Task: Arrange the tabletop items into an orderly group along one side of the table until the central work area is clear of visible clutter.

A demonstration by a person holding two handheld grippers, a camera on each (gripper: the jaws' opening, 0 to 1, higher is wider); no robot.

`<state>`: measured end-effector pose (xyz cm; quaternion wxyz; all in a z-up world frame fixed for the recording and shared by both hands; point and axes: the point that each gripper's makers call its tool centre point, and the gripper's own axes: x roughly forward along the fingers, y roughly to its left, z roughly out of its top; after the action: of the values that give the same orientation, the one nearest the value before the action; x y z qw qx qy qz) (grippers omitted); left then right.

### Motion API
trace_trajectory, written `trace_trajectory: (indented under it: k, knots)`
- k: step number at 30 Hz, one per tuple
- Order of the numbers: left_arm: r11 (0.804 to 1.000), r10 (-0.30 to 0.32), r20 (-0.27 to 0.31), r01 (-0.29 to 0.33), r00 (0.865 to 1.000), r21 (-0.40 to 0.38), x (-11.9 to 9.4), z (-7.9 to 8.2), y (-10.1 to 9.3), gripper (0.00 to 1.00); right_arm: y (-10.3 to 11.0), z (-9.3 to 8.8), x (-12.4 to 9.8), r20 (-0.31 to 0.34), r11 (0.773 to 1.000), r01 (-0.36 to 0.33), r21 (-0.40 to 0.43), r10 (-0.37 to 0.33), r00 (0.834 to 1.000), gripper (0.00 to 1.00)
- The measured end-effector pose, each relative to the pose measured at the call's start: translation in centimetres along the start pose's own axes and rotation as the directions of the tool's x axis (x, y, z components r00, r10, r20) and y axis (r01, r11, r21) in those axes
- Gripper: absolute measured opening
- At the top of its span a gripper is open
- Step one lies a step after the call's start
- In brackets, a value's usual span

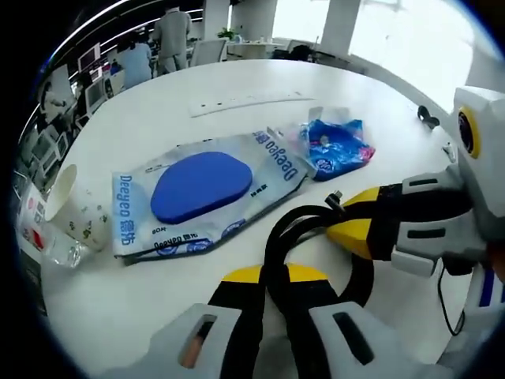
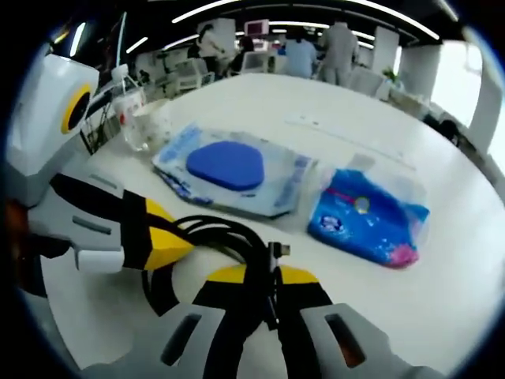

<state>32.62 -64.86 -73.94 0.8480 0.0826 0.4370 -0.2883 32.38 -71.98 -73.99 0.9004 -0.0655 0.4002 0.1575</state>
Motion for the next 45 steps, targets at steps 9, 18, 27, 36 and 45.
trace_trajectory:
  k: [9,18,27,36,45]
  knots:
    - [1.0,-0.002,0.0,0.002,1.0,0.007,0.08,-0.01,0.03,0.08,-0.02,-0.06,0.18,0.0,1.0,-0.005,-0.004,0.005,1.0,0.09]
    - [1.0,0.008,0.007,-0.008,1.0,0.011,0.23,0.03,0.17,0.08,0.02,-0.23,0.52,-0.002,1.0,-0.017,-0.014,0.017,1.0,0.1]
    - [1.0,0.011,0.01,-0.012,1.0,0.013,0.23,0.09,0.24,0.08,0.05,-0.17,0.6,0.001,1.0,-0.026,-0.002,0.026,1.0,0.1]
    - [1.0,0.014,0.009,-0.015,1.0,0.02,0.32,0.06,0.29,0.09,0.16,-0.2,0.57,-0.002,0.999,-0.038,-0.013,0.038,0.999,0.11]
    - [0.997,0.051,0.011,-0.051,0.999,0.058,0.37,-0.18,0.45,0.11,0.46,-0.25,0.73,0.018,0.997,-0.047,-0.064,0.048,0.999,0.15]
